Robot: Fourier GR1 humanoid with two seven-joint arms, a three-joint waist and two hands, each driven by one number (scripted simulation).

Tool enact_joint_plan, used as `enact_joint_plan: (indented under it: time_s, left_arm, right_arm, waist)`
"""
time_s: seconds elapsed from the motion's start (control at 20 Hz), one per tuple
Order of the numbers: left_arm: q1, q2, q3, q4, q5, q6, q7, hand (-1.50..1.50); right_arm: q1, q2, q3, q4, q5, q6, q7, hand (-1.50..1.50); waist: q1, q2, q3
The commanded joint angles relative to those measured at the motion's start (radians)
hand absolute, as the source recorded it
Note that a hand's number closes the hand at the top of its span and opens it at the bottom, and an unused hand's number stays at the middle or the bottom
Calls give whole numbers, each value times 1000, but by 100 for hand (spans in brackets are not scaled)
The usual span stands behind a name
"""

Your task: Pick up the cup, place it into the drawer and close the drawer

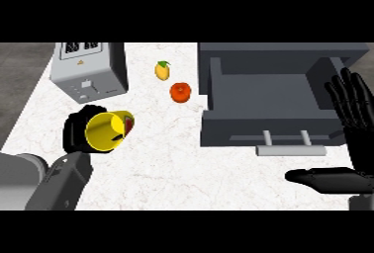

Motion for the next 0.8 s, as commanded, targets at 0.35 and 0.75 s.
enact_joint_plan:
  time_s: [0.35,0.75]
  left_arm:
    - [-65,-118,-149,-453,-35,159,238,150]
    - [-220,-180,-234,-600,-89,321,497,150]
  right_arm:
    - [47,-18,-43,6,-14,16,-37,-150]
    - [43,-46,-82,66,-58,64,-78,-150]
  waist:
    - [21,-10,3]
    - [2,-1,2]
